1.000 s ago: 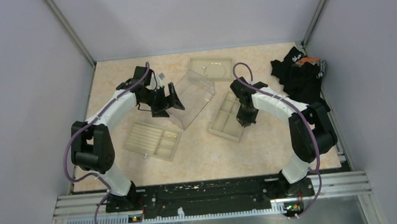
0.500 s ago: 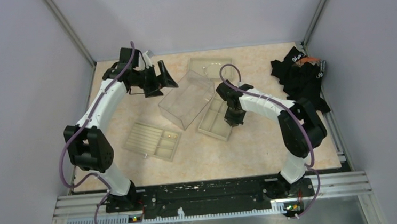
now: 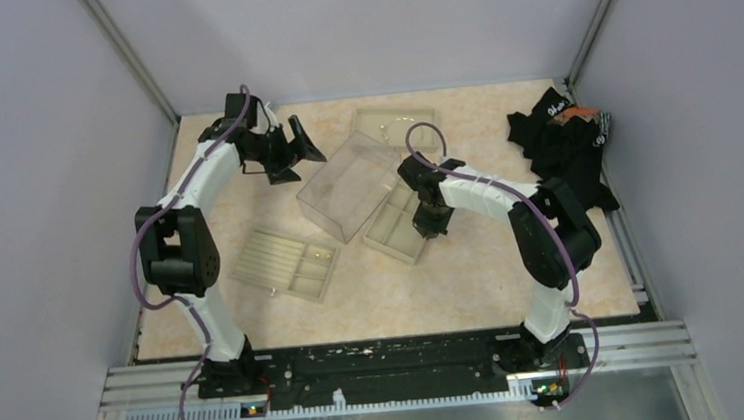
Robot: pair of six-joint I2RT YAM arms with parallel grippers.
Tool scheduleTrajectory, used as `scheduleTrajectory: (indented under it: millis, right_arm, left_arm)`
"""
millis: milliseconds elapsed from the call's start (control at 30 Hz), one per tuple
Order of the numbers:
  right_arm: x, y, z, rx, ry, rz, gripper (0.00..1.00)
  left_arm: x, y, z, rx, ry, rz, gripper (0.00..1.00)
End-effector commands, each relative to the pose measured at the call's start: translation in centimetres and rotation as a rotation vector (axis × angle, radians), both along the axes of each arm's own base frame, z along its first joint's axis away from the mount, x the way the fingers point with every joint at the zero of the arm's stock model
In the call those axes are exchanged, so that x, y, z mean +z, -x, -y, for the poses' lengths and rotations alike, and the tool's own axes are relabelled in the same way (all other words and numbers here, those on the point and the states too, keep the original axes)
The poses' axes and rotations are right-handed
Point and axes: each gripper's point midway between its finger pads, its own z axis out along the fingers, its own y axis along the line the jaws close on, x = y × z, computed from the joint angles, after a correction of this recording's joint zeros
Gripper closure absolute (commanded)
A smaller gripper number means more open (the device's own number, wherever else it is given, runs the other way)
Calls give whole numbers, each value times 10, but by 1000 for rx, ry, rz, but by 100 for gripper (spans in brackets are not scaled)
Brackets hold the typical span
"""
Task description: Organize the mixed jewelry
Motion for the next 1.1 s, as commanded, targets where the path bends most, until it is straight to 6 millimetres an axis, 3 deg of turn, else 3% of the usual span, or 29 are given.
scheduleTrajectory:
  millis: [0,400,867,1067]
  right_arm:
    - [17,-10,-25,2,-69,65,100]
    - [15,3,-29,5,-67,58,100]
    - [13,11,-44,30,-45,56,100]
    - [10,4,-46,23,-30,67,100]
  left_arm:
    - [-6,-2,7,-38,22,8,1]
    - [-29,11,10,-51,41,-50,1]
    - [-39,24,21,-87,72,-91,1]
    - [-37,29,21,-91,75,-88,1]
